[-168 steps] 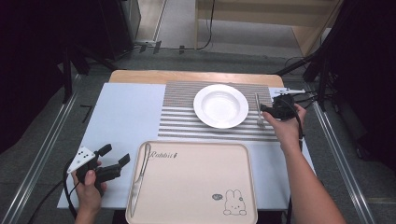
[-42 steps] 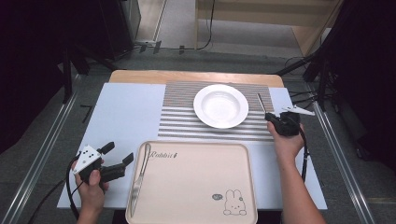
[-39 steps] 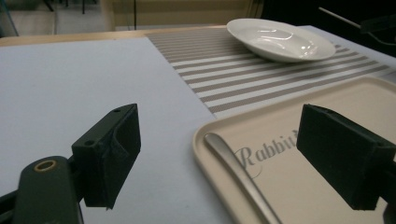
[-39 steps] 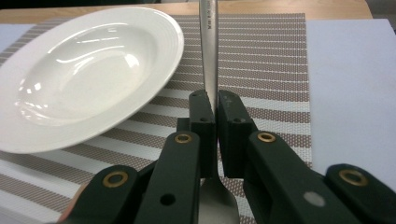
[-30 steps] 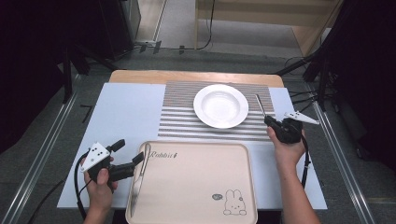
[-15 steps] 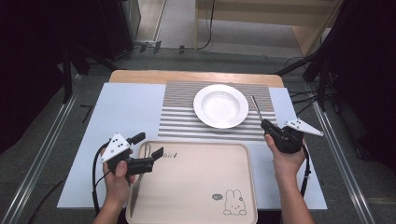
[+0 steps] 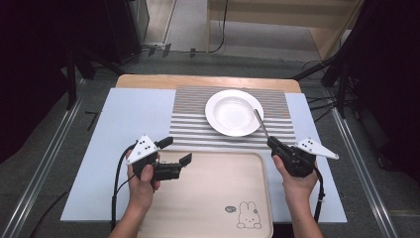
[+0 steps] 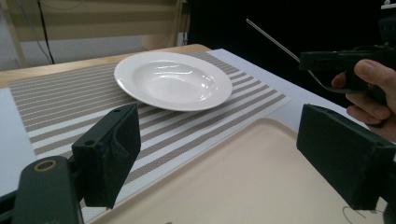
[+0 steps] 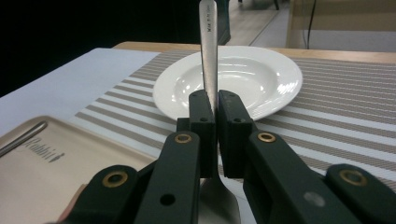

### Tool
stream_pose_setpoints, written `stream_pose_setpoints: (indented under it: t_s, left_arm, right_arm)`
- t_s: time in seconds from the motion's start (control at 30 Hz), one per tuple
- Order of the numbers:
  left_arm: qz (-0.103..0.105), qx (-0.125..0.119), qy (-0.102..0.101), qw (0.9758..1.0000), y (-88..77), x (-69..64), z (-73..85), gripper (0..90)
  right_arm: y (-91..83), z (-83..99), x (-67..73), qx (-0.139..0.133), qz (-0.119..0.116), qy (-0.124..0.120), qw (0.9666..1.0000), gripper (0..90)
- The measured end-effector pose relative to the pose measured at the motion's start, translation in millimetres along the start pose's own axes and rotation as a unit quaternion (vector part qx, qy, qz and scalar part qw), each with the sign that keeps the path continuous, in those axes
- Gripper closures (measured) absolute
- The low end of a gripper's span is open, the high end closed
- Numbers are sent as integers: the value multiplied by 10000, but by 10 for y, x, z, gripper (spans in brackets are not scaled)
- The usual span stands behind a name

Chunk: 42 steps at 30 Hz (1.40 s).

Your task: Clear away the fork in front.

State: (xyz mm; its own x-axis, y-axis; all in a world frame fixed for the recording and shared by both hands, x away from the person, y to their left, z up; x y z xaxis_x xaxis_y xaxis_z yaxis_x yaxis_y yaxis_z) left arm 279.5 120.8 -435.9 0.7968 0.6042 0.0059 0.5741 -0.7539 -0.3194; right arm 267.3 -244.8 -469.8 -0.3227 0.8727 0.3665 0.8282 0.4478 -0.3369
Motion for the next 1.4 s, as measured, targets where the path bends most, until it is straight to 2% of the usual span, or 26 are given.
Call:
stream_pose_setpoints:
  t_s: [0.17,0.33,0.53,0.67,0.8,0.9,0.97,1.1,1.4]
  left_arm:
    - [126,-7,-44,9999,102,-63,-38,133]
    - [262,9,-62,9996,194,-133,-62,134]
    - [292,-21,-157,9994,268,-193,-77,160]
    - [413,-25,-202,9989,319,-248,-75,161]
    - [551,-6,-267,9981,373,-294,-81,162]
    - [652,0,-395,9971,416,-324,-98,205]
    - [607,64,-461,9971,456,-340,-107,266]
    - [699,19,-624,9956,511,-366,-127,356]
    - [832,-5,-712,9940,607,-448,-177,410]
  right_arm:
    - [-19,92,141,5,-199,-64,9998,842]
    - [-43,165,271,-84,-297,-118,9995,842]
    - [-46,228,425,-121,-473,-173,9987,842]
    - [-53,255,508,-125,-617,-144,9979,842]
    - [-57,281,581,-134,-673,-242,9973,842]
    - [-54,296,621,-127,-758,-232,9968,842]
    - [-48,306,651,-121,-823,-257,9962,842]
    - [-48,322,711,-118,-887,-309,9955,842]
    - [-36,364,830,-105,-1043,-356,9939,842]
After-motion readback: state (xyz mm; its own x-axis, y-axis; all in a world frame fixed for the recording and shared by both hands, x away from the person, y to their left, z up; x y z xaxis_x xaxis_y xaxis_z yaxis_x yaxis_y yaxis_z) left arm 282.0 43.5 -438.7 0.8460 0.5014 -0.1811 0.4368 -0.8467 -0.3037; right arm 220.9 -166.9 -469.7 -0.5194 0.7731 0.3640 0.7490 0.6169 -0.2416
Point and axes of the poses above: each handheld gripper's, and its own axes: y roughly forward along the jaws, z roughly out of its underside, x roughly to its left, the point moved 3 cm from there along y, roughly forward along the jaws, and after that the axes turned 10 degrees about y, right-handed, at the moved point
